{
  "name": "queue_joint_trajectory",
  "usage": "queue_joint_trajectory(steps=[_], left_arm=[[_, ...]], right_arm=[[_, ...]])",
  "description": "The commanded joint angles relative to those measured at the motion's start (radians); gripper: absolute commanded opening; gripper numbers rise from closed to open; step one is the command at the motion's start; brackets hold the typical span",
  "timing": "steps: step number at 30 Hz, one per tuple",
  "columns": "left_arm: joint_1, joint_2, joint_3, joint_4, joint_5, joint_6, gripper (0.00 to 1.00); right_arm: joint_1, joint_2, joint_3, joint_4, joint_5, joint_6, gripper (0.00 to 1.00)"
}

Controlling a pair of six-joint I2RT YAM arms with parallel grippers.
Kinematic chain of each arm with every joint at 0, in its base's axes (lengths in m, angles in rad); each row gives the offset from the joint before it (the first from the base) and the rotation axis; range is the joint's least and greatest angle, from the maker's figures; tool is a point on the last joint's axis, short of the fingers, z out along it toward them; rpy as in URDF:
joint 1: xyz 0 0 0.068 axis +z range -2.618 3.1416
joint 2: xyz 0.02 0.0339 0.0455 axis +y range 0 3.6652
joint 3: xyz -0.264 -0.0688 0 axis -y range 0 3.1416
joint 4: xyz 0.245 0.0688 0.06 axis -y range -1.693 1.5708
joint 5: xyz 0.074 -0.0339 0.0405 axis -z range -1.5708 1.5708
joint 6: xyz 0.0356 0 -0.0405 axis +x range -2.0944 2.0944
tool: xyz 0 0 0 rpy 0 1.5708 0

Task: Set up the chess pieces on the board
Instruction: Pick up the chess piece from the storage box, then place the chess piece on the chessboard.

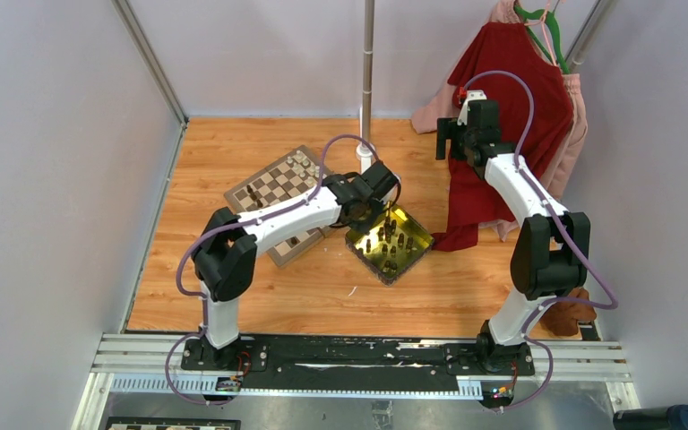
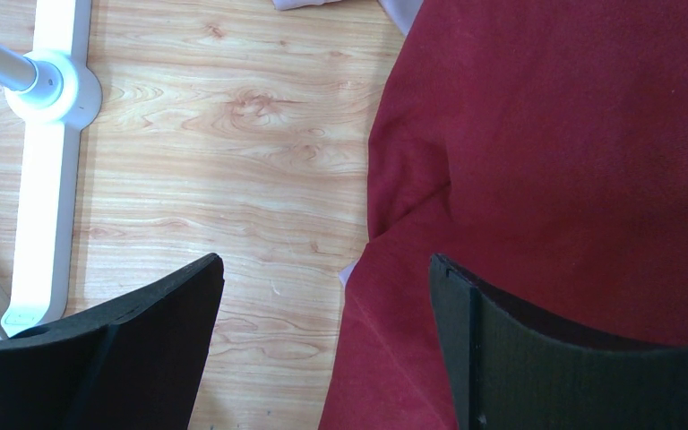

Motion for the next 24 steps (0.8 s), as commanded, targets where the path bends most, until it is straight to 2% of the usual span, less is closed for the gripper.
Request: queue_joint_trajectory(steps=[1,9,15,24], left_arm=[[0.002,-0.067,0.052,-0.055,-0.08,-0.034,0.0],[0.065,-0.118,0.028,-0.105,-0.193,-0.193,0.0],[0.203,-0.183,-0.028,-0.104,-0.212,-0.327,0.0],[0.402,-0.225,-0.073,-0.104,-0.211,-0.427,0.0]], right_arm=[[-0.013,-0.008,-0.005,0.0,-0.01,0.015,0.88],[-0.014,-0.023,-0.01,0.0,-0.046,0.023,0.88],[-0.009,-0.042,-0.015,0.0,-0.055,0.029,0.88],[0.01,-0.048,-0.008,-0.009,-0.058,0.028,0.88]])
